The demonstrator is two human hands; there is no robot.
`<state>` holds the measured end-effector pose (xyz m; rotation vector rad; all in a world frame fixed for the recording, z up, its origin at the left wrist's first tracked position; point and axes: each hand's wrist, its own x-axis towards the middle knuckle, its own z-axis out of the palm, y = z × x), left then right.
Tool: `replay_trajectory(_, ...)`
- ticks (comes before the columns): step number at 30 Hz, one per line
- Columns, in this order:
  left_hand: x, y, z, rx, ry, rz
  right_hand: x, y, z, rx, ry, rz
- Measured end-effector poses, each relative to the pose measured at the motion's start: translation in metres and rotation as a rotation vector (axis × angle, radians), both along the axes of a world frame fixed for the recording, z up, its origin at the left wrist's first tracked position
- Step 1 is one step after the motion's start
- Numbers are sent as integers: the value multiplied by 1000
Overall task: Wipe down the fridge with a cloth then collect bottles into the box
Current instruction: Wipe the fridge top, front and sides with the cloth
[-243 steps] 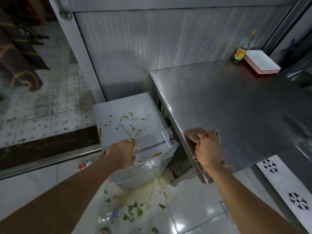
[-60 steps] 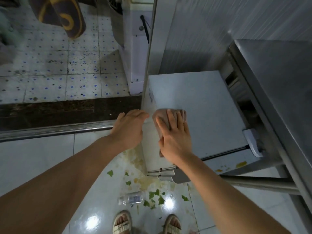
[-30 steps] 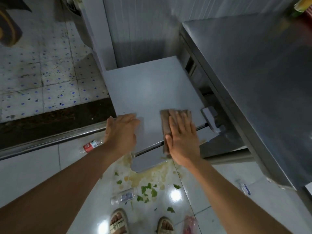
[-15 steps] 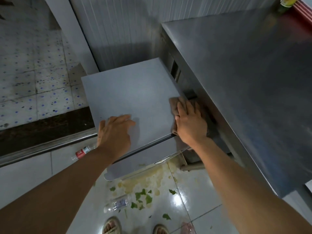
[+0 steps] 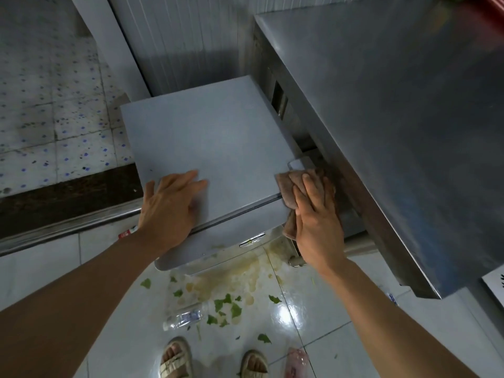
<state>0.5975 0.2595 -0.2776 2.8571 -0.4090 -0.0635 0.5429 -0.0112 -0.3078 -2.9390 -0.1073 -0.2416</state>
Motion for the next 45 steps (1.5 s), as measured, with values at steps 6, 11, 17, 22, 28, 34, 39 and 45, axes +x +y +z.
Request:
replay_trajectory(6,-27,-2,-2,7,-82,50,60,12,13,-157,213,-16)
replay_trajectory(11,-34,-6,-4,-2,-38,130,38,5,8,-172,185,4)
replay_trajectory(17,-33,-6,1,-10,8,151,1,-9,9,-172,136,94)
replay_trajectory(22,-35,25,-1,-16,-69,170,37,-8,6,-163,134,42)
replay_trajectory(28,-35,45,-18,-202,-93,94,-4,66,-10,2,-33,60)
replay_trajectory(34,-29,65,-23,-242,-67,-14,-27,143,-8,9,11,261)
replay_trajectory(39,-39,79,-15,-275,-14,-64,2,76,-5,-127,70,66)
replay_trajectory(45,-53,105,-21,-297,34,-53,-12,133,-7,-73,15,-41)
